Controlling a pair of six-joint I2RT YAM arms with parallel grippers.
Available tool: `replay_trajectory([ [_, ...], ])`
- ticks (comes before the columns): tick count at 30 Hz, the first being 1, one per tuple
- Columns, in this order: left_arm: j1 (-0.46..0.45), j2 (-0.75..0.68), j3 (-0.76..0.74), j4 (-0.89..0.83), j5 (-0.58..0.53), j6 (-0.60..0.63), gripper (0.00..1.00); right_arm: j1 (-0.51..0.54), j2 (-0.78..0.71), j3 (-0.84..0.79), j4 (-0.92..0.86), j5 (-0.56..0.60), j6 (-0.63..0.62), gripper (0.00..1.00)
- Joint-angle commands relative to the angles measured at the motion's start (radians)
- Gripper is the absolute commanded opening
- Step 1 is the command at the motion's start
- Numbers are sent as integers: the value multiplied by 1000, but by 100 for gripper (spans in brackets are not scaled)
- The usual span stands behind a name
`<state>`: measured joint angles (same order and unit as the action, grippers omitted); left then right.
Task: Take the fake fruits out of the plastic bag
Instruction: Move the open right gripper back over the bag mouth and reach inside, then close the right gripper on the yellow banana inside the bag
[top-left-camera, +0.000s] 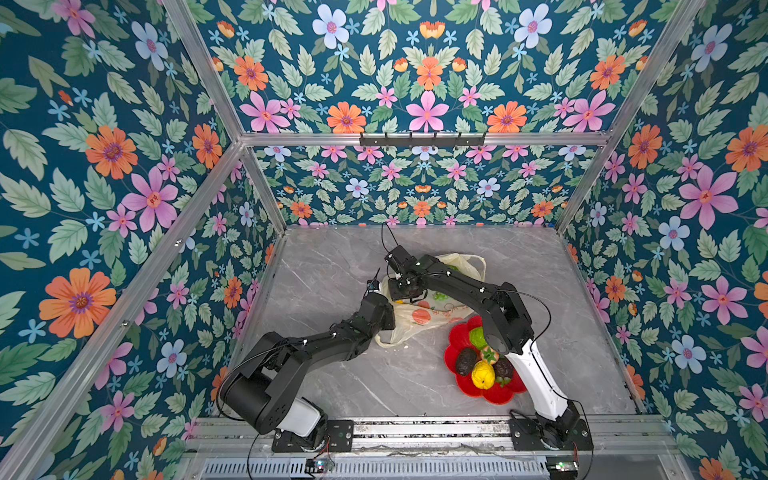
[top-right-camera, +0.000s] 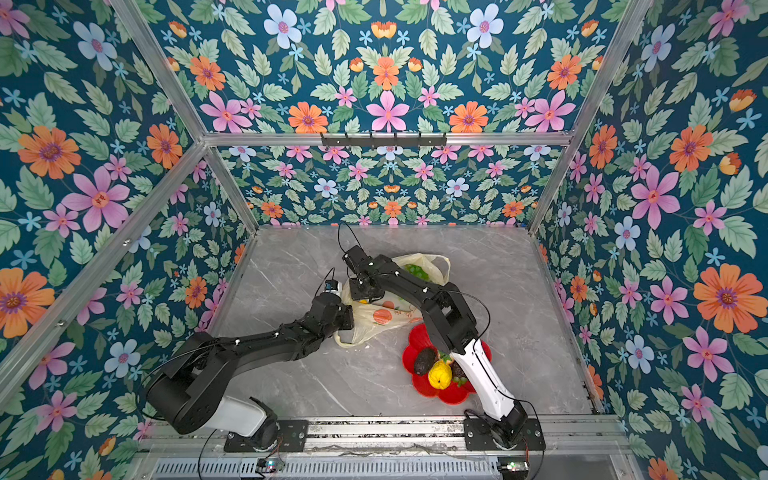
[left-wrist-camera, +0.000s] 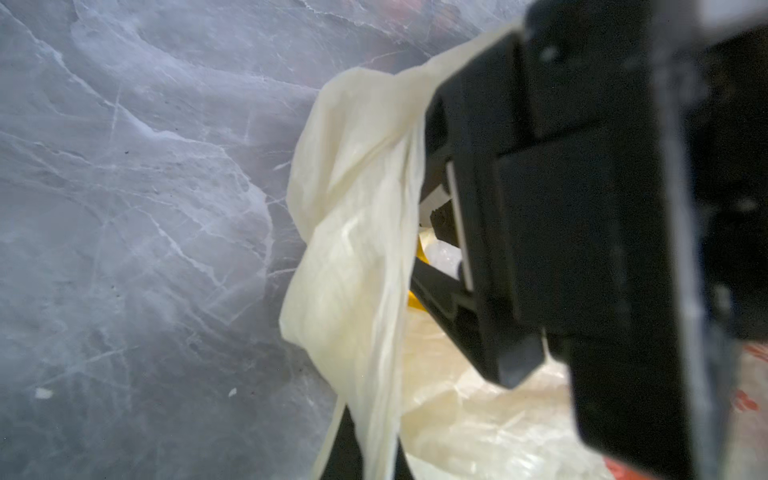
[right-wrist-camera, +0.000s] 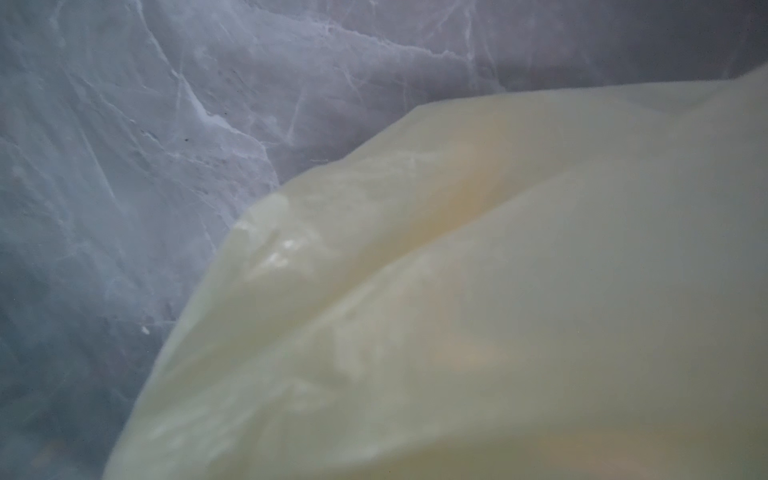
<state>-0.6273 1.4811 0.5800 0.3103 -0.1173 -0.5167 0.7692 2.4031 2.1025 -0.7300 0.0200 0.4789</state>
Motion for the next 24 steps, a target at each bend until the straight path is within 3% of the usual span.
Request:
replay_trajectory([
  [1, 0, -5, -2, 11, -8, 15, 6, 0, 22, 38, -56, 57, -46, 47],
  [10, 1, -11, -1, 7, -12, 18, 6, -27, 28, 46, -108, 91, -85, 39],
  [20, 2, -19, -2, 1, -25, 22, 6, -35, 112, 157, -196, 37, -87, 45],
  [24, 1, -22, -2, -2, -27, 25, 6, -36, 95, 151, -202, 47, -92, 36],
])
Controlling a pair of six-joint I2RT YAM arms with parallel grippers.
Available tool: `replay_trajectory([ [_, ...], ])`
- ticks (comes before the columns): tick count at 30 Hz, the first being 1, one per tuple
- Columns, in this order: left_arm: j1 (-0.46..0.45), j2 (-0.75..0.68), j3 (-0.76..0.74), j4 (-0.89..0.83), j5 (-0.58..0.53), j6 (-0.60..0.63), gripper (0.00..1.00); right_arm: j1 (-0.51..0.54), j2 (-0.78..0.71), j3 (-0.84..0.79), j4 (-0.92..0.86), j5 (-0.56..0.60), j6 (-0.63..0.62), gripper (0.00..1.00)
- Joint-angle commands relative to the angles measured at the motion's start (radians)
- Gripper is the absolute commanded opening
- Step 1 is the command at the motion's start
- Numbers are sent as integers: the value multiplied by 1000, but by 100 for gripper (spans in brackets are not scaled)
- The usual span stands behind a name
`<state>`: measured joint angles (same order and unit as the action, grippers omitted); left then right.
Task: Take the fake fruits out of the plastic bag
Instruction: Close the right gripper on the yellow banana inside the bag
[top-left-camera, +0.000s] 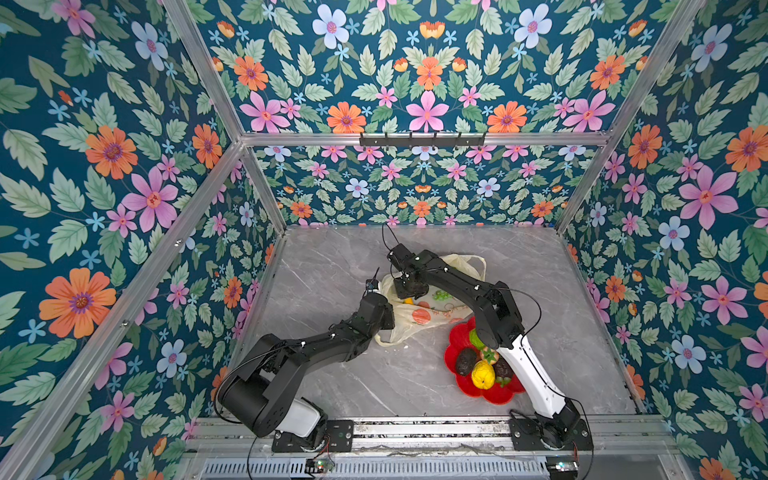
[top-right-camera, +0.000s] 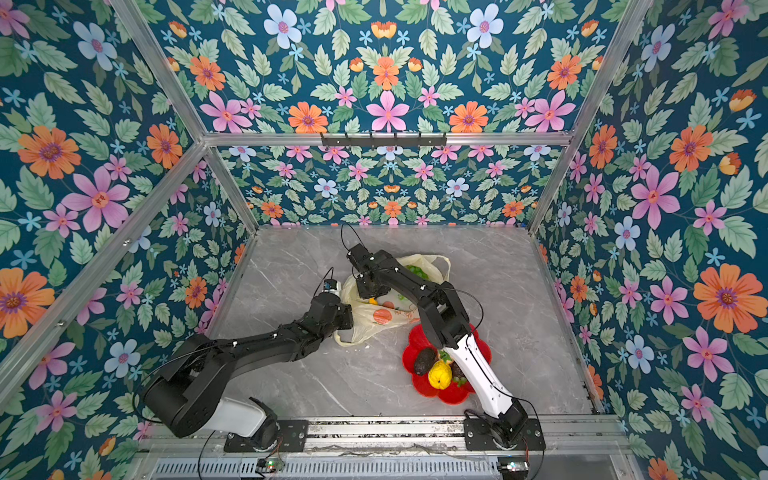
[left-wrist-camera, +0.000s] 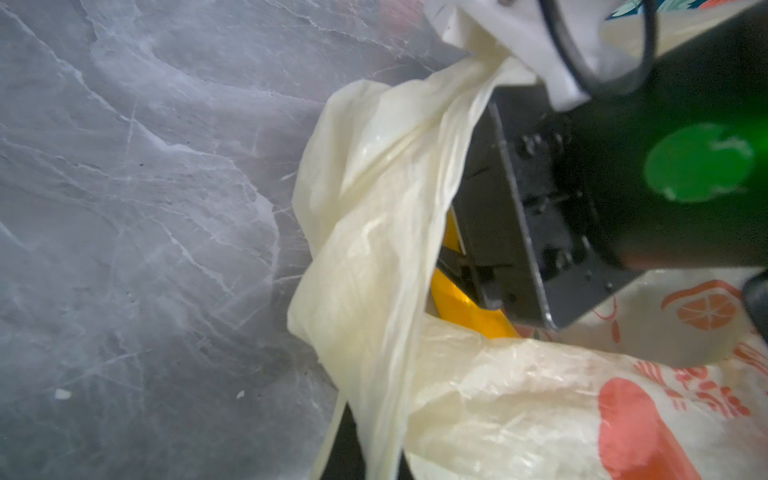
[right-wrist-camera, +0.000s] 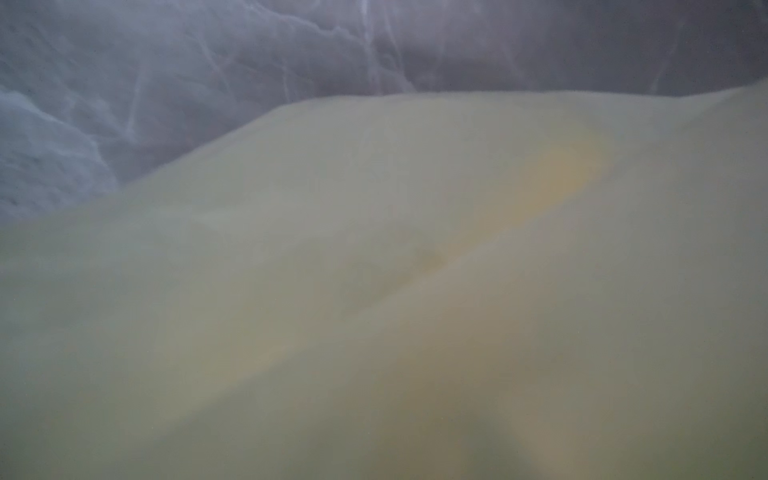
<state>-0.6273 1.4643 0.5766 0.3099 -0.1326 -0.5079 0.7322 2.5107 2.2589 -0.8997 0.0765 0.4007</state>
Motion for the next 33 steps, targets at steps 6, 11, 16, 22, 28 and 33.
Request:
replay_trajectory([
  [6, 1, -5, 2, -2, -9, 19, 6, -2, -81, -69, 10, 21, -39, 31],
  [11, 1, -2, 6, -3, -2, 22, 6, -27, -99, -87, 21, -42, -37, 26],
  [16, 1, 5, 9, 0, 13, 25, 6, -33, -106, -100, 29, -36, -35, 27],
  [22, 1, -2, 6, 0, 9, 26, 6, -34, -71, -89, 23, -45, -26, 34],
  [28, 1, 2, 8, 0, 8, 26, 6, -32, -38, -66, 2, -58, -28, 41],
  [33, 0, 4, 9, 0, 10, 26, 6, -32, -87, -112, 24, -30, -28, 28],
])
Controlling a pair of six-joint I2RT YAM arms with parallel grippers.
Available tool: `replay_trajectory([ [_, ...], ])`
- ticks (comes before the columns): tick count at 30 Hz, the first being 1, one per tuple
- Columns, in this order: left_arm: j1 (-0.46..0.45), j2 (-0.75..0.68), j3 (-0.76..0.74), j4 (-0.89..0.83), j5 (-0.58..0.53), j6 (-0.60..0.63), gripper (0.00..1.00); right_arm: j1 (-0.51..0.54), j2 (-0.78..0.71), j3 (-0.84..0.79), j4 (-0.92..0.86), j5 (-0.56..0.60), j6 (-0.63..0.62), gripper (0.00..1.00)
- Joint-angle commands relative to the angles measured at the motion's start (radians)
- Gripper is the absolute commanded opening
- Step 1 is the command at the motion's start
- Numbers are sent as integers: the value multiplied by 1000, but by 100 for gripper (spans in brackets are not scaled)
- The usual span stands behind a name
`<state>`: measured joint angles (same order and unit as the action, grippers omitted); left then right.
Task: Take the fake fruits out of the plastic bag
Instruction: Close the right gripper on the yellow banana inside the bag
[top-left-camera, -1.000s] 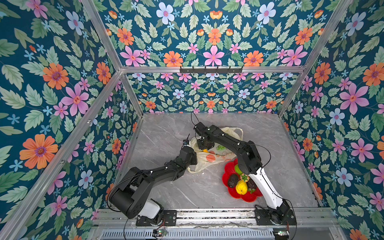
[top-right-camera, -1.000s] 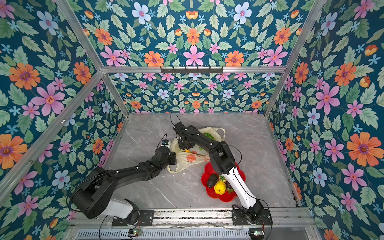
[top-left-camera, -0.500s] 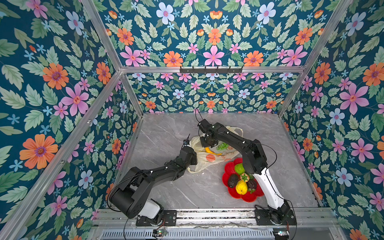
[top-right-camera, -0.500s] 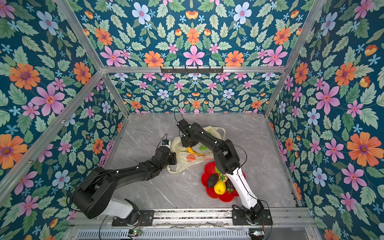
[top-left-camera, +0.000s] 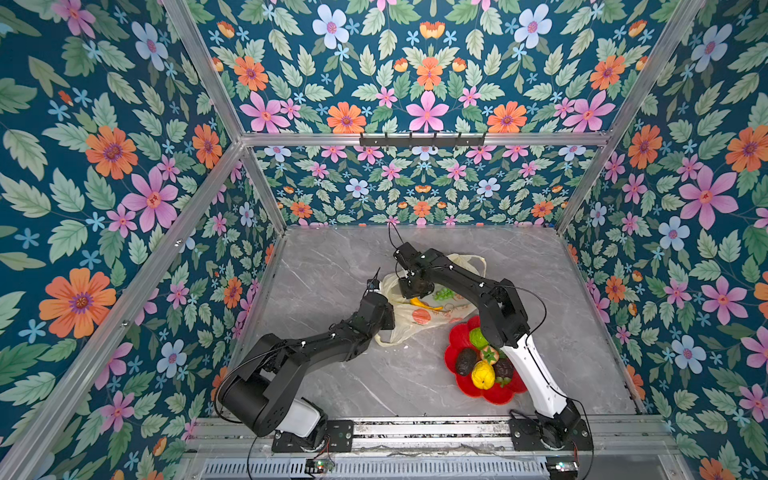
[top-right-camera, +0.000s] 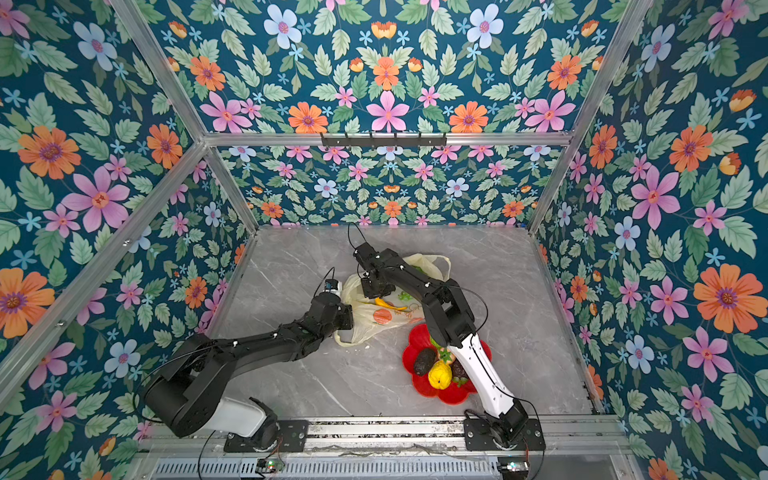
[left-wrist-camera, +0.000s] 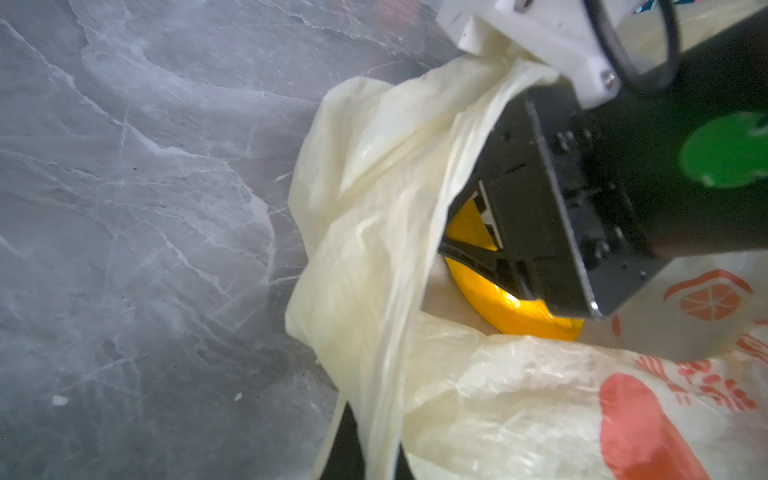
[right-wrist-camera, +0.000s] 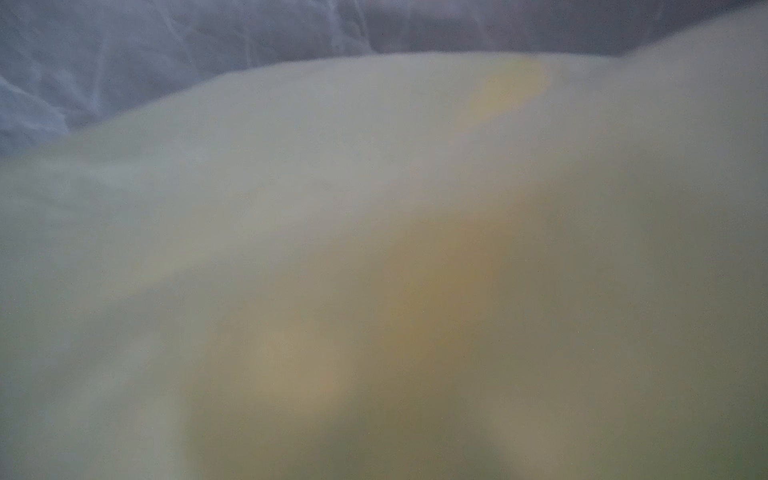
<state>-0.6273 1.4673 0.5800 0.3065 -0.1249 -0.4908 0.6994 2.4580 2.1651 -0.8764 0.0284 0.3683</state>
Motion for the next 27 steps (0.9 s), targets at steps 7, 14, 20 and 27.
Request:
replay_trajectory([
  [7, 0, 3, 5, 5, 7, 12, 6, -9, -119, -92, 44, 42, -2, 22],
  [14, -1, -8, 5, -10, -24, 20, 6, -9, -156, -101, 7, 50, -30, 22],
  [20, -2, 16, 19, -27, -44, 15, 6, 14, -233, -148, -49, 34, -35, 23],
  [27, -2, 26, 22, -26, -33, 11, 6, 48, -354, -275, -69, 33, -8, 23],
])
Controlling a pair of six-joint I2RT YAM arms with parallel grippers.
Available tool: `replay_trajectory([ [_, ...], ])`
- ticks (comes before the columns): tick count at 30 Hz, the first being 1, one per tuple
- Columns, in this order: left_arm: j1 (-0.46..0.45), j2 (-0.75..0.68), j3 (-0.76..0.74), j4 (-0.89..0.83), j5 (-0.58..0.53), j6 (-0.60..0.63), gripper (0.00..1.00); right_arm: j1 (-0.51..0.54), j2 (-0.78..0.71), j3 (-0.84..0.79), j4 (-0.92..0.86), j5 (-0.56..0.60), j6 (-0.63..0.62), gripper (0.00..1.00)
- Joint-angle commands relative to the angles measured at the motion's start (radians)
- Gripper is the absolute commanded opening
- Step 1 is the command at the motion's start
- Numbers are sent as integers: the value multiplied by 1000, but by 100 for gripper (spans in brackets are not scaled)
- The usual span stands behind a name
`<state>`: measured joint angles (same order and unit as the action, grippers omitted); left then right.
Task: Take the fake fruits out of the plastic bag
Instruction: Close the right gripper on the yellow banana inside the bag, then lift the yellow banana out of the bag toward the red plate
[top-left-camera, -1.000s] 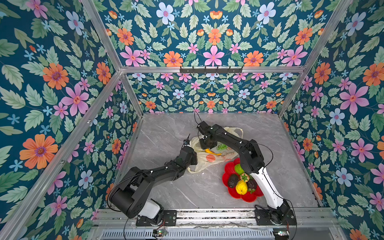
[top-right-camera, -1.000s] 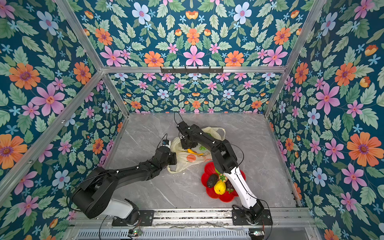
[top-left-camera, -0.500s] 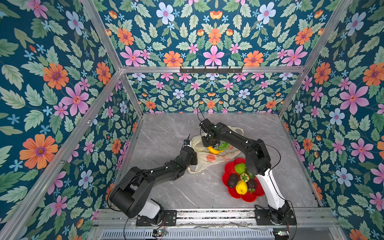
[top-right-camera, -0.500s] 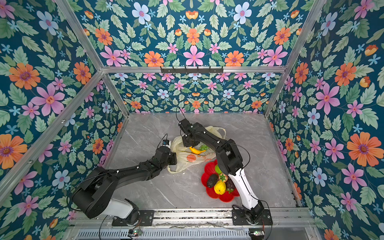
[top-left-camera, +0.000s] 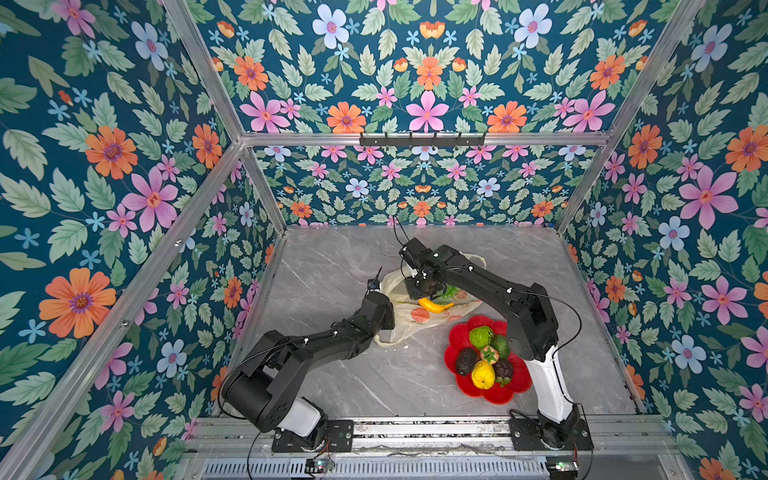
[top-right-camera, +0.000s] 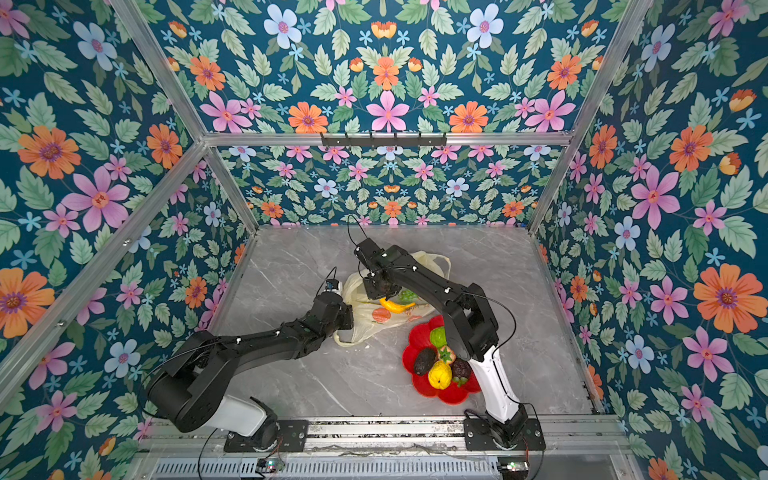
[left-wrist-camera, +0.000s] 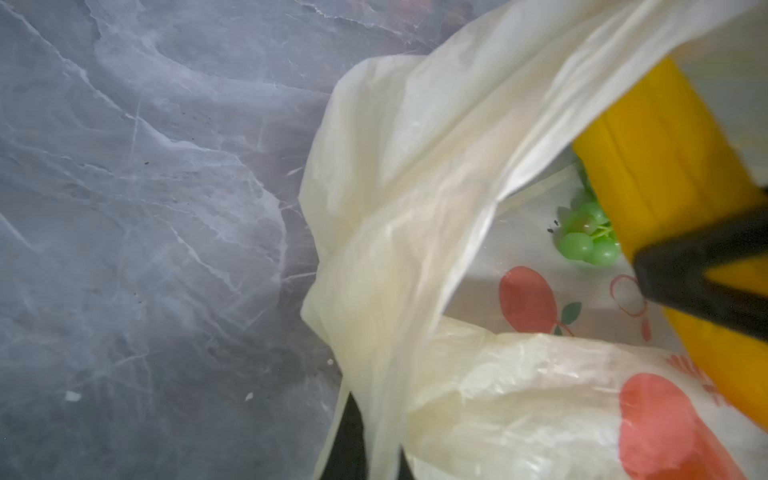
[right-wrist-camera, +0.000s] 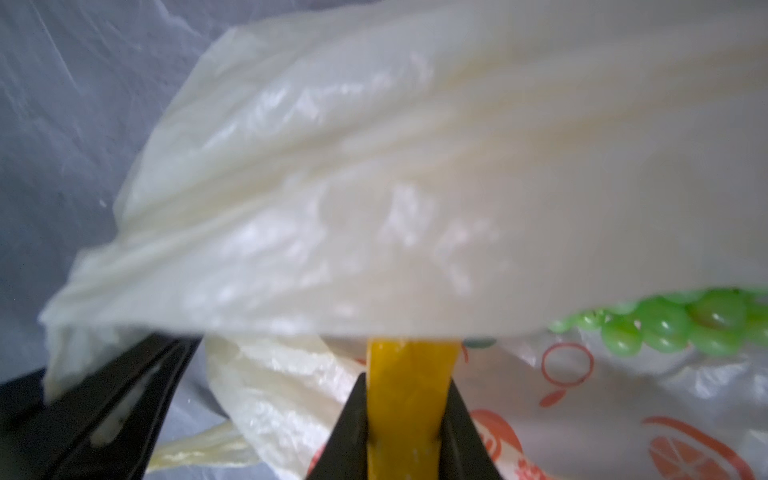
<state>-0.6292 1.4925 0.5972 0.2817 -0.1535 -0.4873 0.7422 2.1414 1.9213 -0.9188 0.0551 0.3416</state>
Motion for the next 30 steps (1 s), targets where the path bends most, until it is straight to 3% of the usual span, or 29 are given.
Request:
replay_trajectory([
  [1, 0, 0, 6, -1, -7, 7, 6, 9, -56, -53, -27, 2, 28, 23],
  [14, 1, -8, 9, -12, -12, 6, 6, 89, -312, -311, -41, 4, 97, 23],
  [20, 0, -14, 8, -21, -20, 7, 6, 148, -420, -400, -105, 39, 102, 23],
  [23, 0, -13, 8, -22, -24, 7, 6, 205, -493, -467, -111, 110, 120, 23],
  [30, 0, -4, 13, -21, -13, 6, 6, 273, -677, -644, -111, 118, 154, 23],
])
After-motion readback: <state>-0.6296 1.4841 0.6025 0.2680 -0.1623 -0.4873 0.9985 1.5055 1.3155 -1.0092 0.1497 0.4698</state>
